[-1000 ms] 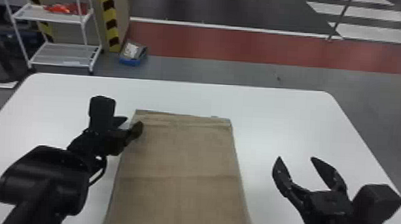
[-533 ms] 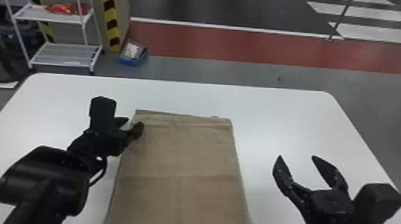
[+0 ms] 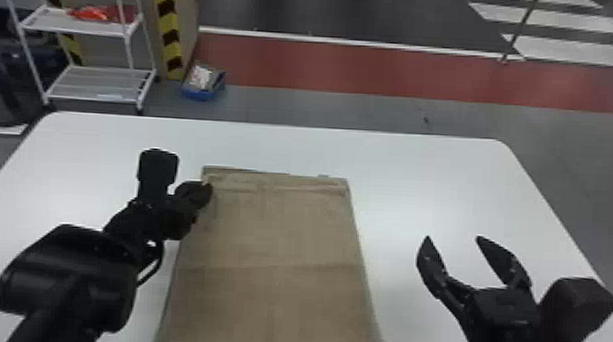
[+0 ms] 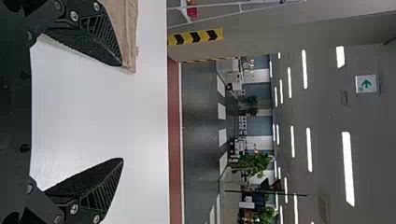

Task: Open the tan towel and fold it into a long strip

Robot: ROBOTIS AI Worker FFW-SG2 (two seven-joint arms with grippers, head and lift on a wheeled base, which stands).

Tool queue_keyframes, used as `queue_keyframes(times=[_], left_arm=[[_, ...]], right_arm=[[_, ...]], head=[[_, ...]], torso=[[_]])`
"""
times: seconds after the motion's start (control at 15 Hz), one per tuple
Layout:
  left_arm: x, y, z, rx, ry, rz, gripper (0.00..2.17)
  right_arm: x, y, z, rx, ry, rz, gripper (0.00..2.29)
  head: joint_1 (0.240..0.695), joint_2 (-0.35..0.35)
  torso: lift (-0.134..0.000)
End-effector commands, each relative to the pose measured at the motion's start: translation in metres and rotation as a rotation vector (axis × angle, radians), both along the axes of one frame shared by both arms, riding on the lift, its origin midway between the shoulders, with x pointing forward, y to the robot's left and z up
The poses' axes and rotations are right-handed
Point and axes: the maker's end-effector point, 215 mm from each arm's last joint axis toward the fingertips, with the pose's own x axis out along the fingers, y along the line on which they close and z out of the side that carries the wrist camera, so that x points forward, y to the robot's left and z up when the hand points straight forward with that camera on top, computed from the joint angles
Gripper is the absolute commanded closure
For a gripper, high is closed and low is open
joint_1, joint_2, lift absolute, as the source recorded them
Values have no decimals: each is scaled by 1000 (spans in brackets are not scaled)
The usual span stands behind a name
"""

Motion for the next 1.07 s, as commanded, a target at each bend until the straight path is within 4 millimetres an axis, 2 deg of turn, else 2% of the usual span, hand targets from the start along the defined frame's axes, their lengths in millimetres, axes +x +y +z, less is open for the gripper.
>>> queue_keyframes(times=[0.0,0.07,0.6,0.73,1.0], left_arm=[[-1,-1,0,-2,-1,0,724],[-1,-2,0,-3,-5,-2,653],[-1,-6,6,0,-47,-9,667],[-1,-6,7,0,-50,-9,950],[-2,-5,6,-1,-49,-6,961]], right_arm=[[1,1,0,1,1,1,167],[1,0,-1,-1,1,1,167],[0,1,-1,1,1,0,167],[0,1,-1,1,3,0,167],[0,2,-1,2,3,0,167]], head=[[695,-90],[695,-90],[695,-91],[695,-94],[695,-95]], torso=[[-125],[-125],[-125],[-125],[-125]])
